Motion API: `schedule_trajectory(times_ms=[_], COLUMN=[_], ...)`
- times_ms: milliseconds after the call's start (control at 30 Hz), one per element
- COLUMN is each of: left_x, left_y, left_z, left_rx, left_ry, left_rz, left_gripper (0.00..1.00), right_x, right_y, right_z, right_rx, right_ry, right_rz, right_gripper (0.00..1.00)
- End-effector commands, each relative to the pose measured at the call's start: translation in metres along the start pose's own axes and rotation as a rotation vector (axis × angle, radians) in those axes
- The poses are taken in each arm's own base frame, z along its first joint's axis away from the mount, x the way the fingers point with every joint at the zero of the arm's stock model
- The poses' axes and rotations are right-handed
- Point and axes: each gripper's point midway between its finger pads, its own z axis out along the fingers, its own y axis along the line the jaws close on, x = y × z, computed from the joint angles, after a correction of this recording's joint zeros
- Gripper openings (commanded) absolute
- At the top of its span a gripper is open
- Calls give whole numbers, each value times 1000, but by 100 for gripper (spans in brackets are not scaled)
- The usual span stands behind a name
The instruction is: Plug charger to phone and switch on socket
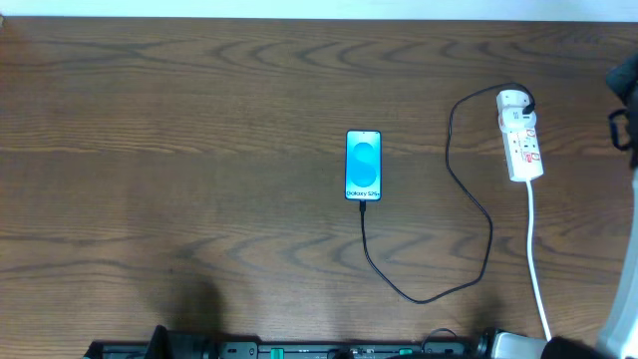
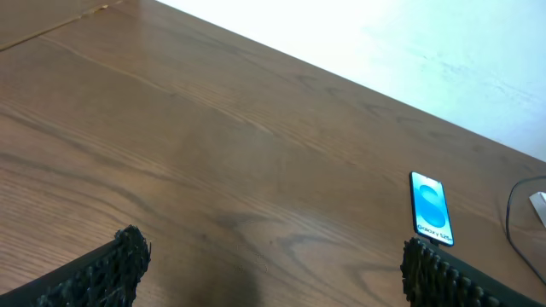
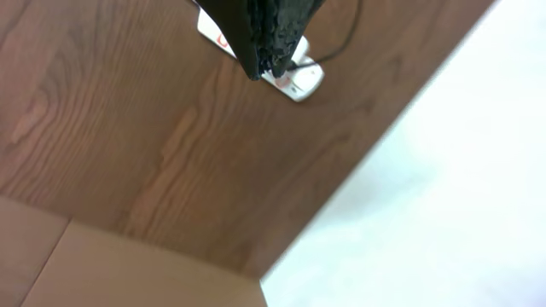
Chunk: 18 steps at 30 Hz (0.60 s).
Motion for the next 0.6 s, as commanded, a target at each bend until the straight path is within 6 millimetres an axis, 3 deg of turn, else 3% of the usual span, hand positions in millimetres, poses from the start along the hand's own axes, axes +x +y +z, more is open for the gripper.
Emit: schedule_trajectory(times_ms=[0, 33, 133, 233, 267, 333, 433, 567], left_x=[-2, -2, -2, -2, -2, -2, -2, -2], left_y=[1, 1, 1, 1, 1, 1, 1, 1], left_z=[-2, -2, -2, -2, -2, -2, -2, -2], left_rx=[-5, -5, -5, -5, -5, -5, -5, -5], left_ry=[-10, -10, -10, -10, -10, -10, -10, -10], left_rz=[13, 13, 13, 14, 14, 13, 14, 13], left_gripper=[96, 96, 96, 96, 96, 96, 96, 96], right_x=[40, 49, 105, 143, 173, 205, 221, 220], right_y=[-4, -2, -1, -10, -14, -19, -33, -44], right_z=[50, 60, 112, 143, 164, 184, 200, 210], right_rx=[42, 38, 47, 100, 111, 110, 155, 170], right_ry=[156, 195, 401, 522, 622, 736, 770, 767], right_rz=[-14, -16, 10, 54, 92, 150, 176, 197], right_gripper=[1, 1, 1, 1, 1, 1, 1, 1])
